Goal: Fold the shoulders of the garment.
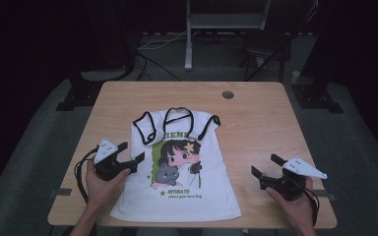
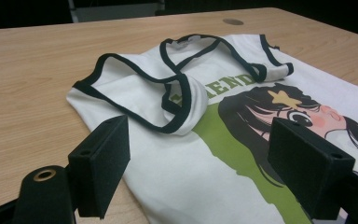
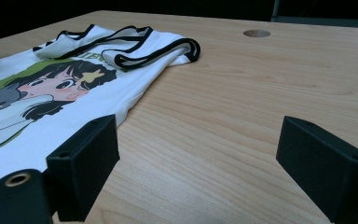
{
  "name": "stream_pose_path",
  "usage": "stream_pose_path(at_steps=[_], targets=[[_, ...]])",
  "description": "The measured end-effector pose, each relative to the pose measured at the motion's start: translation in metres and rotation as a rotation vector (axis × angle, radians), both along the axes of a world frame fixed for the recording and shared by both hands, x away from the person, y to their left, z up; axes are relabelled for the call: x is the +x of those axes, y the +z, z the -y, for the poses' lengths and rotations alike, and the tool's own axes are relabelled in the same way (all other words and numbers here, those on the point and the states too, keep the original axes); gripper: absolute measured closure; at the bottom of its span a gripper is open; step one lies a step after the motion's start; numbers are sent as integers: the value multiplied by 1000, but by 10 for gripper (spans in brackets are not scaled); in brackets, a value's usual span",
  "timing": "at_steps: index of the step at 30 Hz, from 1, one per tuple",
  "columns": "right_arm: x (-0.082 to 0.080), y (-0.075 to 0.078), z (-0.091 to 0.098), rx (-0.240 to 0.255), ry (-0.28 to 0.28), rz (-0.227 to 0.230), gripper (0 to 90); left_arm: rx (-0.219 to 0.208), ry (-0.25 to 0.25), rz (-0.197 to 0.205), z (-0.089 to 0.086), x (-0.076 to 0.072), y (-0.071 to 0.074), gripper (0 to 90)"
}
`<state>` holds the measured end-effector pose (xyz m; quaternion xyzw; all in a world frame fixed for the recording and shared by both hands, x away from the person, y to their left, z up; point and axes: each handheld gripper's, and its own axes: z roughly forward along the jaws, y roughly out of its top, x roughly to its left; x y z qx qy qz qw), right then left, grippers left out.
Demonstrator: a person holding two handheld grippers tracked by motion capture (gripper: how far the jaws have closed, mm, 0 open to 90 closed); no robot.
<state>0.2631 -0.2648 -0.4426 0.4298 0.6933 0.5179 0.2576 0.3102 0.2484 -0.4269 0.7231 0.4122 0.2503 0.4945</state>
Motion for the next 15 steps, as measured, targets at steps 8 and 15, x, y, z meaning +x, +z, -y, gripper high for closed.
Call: stream_pose_path(at_steps=[8, 15], targets=[[0, 0, 0, 4, 0, -1, 121, -9, 6, 7, -7, -6, -2, 215], [1, 0, 0, 1, 2, -3, 121, -25, 11, 15, -13, -7, 0, 215]])
